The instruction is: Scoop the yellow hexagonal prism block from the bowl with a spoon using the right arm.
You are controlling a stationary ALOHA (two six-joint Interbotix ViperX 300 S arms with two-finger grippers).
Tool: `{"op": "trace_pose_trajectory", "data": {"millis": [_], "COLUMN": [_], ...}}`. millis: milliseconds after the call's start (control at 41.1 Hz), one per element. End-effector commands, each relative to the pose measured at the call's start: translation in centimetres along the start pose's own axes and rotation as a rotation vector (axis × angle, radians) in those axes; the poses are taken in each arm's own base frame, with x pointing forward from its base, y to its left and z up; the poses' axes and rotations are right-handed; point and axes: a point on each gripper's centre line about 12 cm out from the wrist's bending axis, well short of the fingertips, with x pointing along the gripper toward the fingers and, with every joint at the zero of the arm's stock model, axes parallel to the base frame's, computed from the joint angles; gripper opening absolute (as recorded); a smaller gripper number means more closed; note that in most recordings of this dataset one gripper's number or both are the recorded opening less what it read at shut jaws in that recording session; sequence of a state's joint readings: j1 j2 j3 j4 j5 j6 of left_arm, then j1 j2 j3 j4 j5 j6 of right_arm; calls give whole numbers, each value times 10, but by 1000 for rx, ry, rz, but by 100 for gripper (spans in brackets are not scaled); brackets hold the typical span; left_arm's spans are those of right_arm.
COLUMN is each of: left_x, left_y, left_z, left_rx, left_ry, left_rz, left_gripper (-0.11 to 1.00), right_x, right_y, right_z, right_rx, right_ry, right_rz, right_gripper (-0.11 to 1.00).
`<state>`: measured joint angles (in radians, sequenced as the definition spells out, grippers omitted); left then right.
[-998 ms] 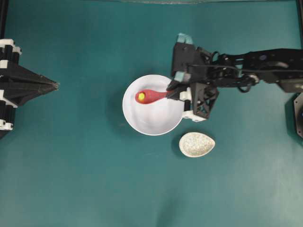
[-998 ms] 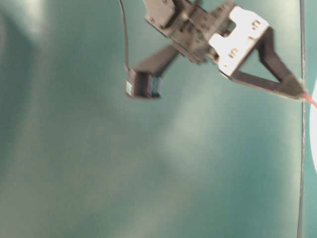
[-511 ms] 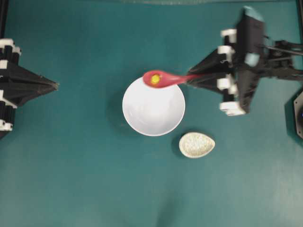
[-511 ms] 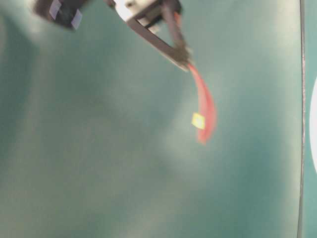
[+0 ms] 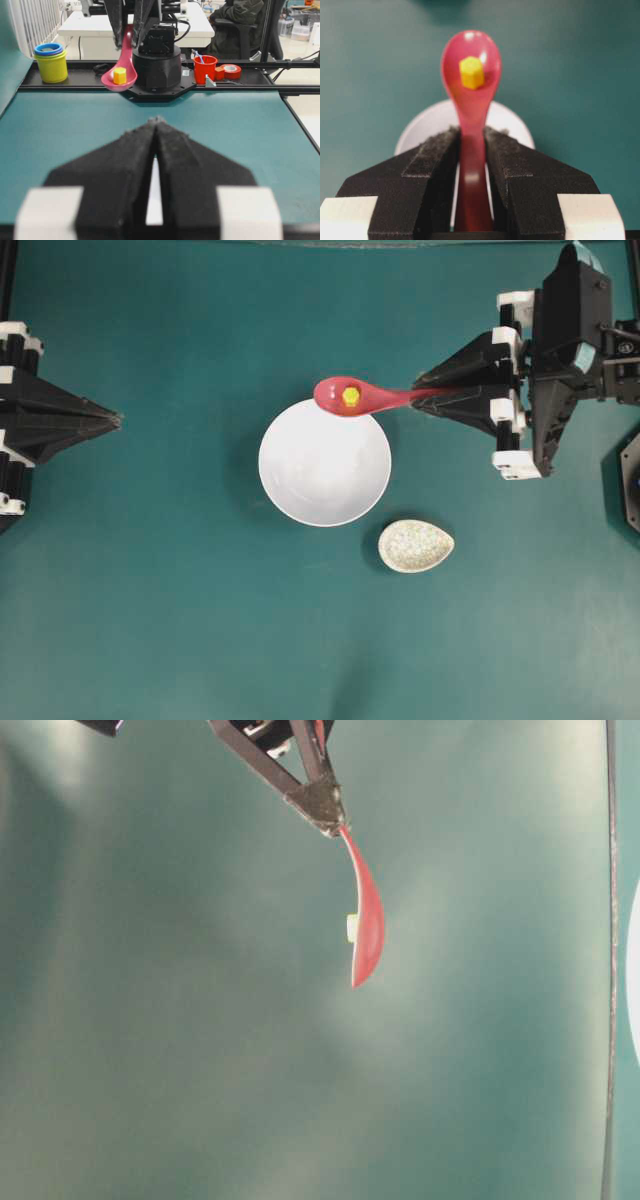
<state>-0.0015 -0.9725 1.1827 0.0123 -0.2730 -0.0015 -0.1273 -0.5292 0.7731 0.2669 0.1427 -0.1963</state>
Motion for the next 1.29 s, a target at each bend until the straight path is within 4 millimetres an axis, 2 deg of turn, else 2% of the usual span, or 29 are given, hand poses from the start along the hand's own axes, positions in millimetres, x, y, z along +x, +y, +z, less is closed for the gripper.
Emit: {"op": "trace_pose_trajectory", "data": {"millis": [0, 1266], "left_x": [2, 2], "left_y": [0, 0], "left_z": [8, 8], "left_rx": [0, 11], "left_ry": [-21, -17], "left_rz": [-2, 0], "left_gripper": [0, 0], "right_x": [-2, -1], "right_y": [1, 0], "right_z": [10, 10], "right_rx": [0, -15], "right_ry": [-35, -56], "right_rz": [1, -6], "right_gripper": [23, 23]}}
